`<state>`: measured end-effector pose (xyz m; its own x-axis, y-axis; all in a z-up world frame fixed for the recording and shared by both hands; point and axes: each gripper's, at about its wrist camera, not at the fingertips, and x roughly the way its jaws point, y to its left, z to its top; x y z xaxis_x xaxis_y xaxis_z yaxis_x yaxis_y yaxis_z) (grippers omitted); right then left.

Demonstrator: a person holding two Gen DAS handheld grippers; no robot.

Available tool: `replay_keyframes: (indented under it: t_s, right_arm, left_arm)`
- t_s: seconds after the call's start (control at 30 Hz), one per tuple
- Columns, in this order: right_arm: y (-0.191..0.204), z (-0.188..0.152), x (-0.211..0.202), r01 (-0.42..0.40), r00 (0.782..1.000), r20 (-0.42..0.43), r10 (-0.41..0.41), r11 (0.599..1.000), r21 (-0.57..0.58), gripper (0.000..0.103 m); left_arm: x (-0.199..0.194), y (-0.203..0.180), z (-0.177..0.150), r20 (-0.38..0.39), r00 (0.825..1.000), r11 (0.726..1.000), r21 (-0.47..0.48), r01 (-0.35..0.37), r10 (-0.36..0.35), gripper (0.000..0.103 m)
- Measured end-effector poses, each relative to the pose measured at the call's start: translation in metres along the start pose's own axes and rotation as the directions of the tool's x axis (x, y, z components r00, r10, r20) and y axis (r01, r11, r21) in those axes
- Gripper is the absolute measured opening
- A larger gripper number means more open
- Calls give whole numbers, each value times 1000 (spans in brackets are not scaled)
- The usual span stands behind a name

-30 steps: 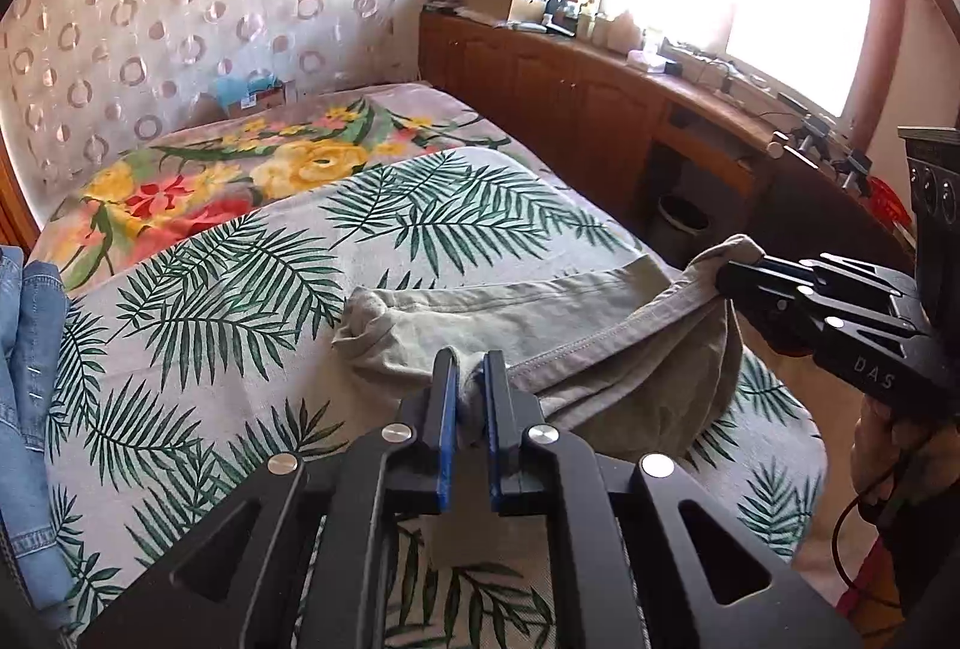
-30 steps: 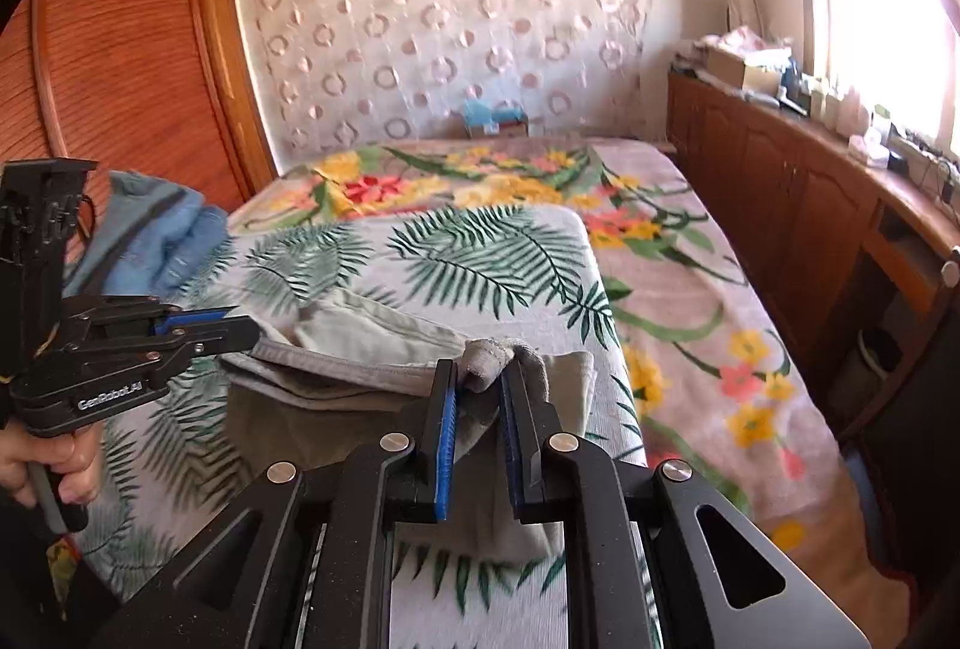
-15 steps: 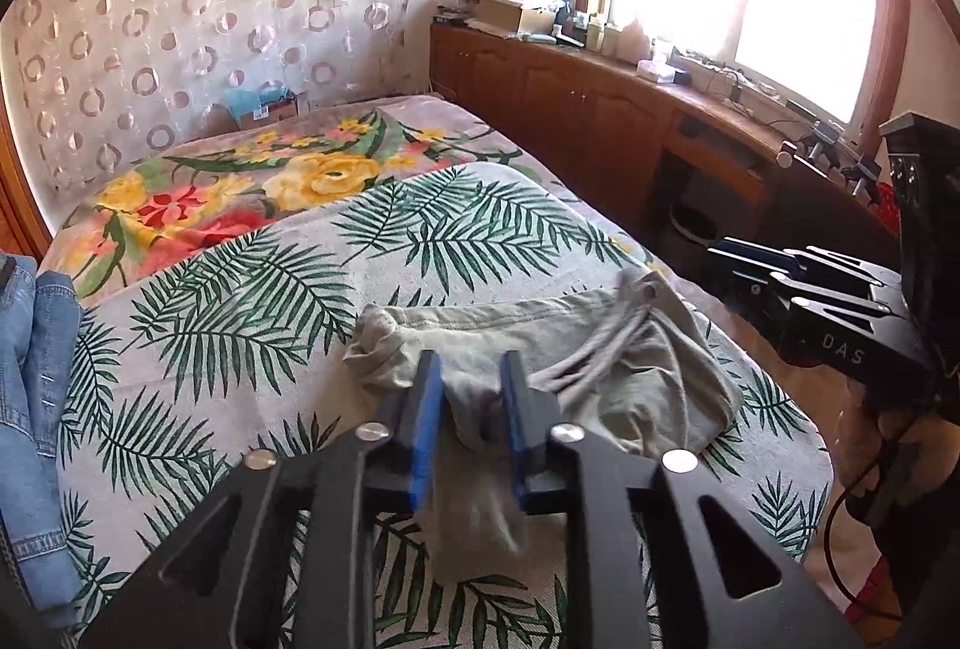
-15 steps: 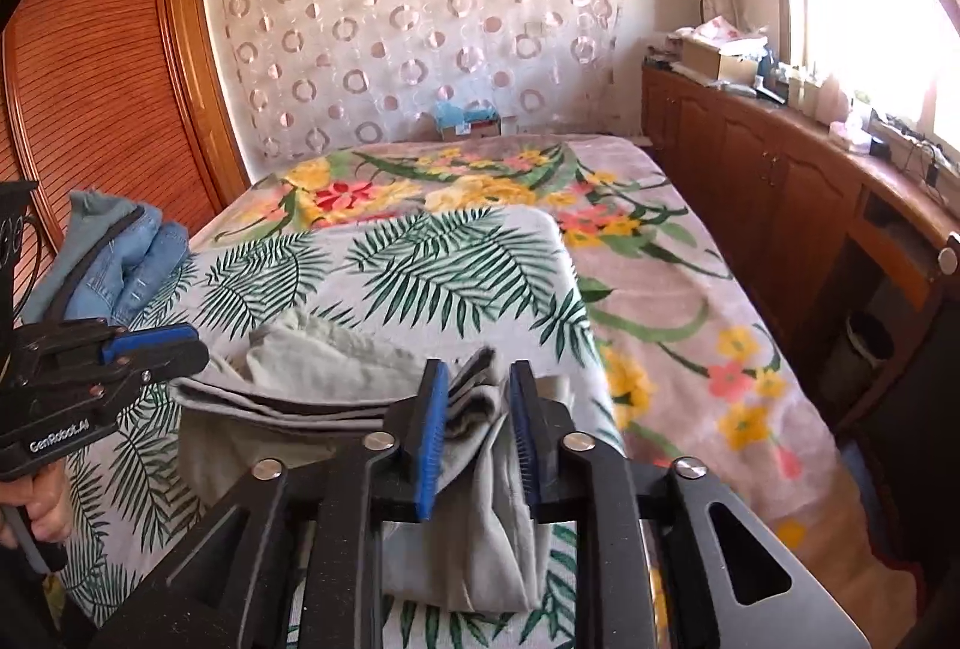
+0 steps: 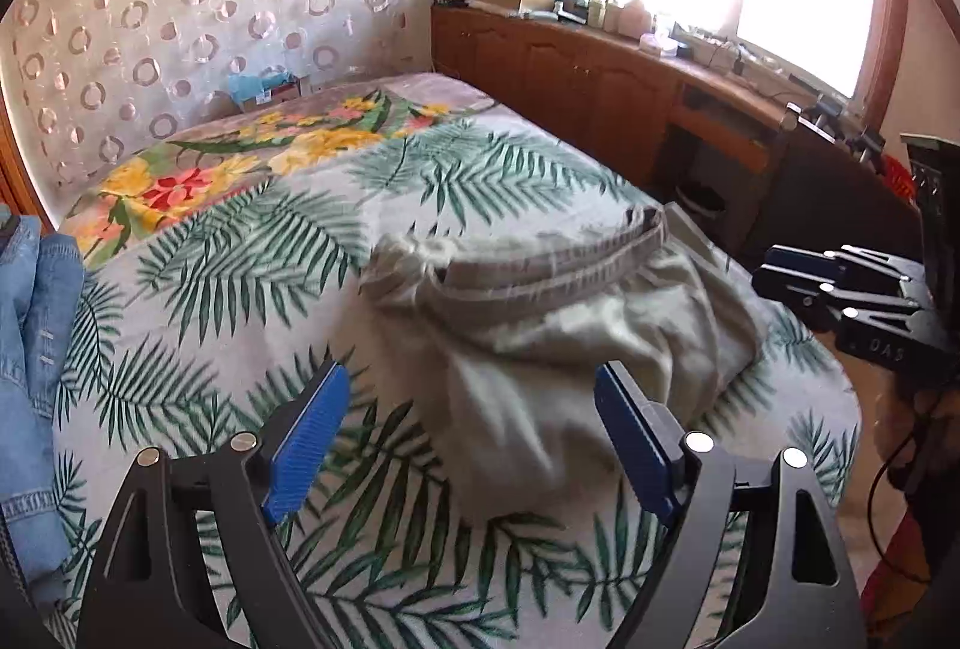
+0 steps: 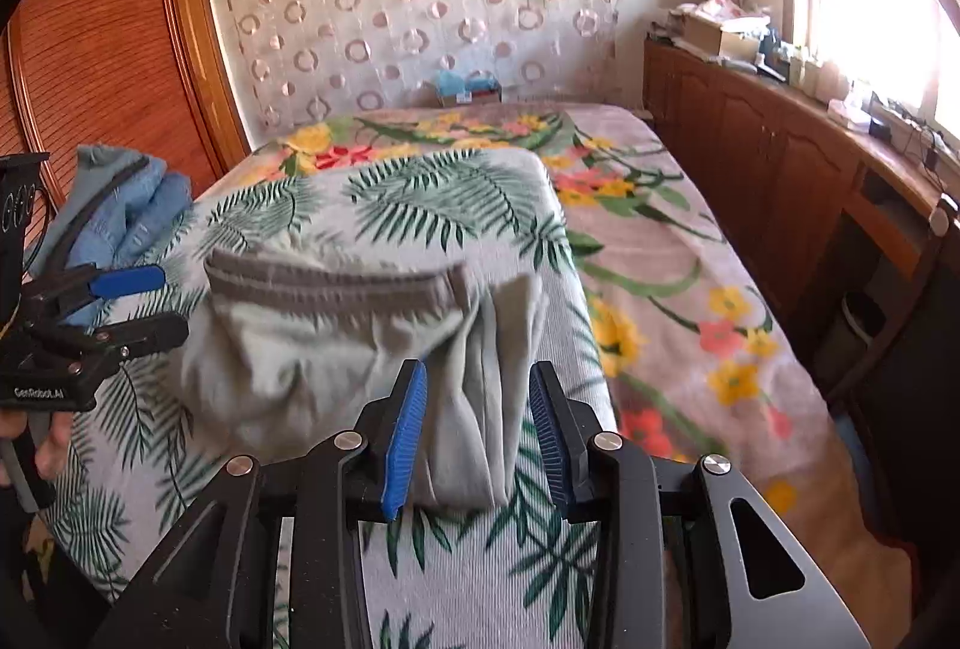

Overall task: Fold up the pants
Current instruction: 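Lower the fold onto the pants and open both grippers, then close both grippers on the waistband edge of the folded pants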

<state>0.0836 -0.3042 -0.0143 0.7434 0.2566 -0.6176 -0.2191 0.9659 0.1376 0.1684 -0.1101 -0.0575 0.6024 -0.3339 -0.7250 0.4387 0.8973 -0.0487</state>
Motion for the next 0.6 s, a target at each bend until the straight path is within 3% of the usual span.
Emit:
replay_keyframes:
  t_s: [0.33,0.47,0.6]
  right_arm:
    - [-7,-4,7,-41,996,-84,41,999,11,37]
    - [-9,1,9,-40,995,-91,40,999,12,37]
    - [-11,4,10,-47,995,-89,47,999,3,9]
  left_arm:
    - [9,0,-24,-69,997,999,24,28,-26,81]
    - [16,-4,-25,-90,996,999,44,4,0,81]
    - [20,-1,-26,-100,995,1000,30,4,-1,81]
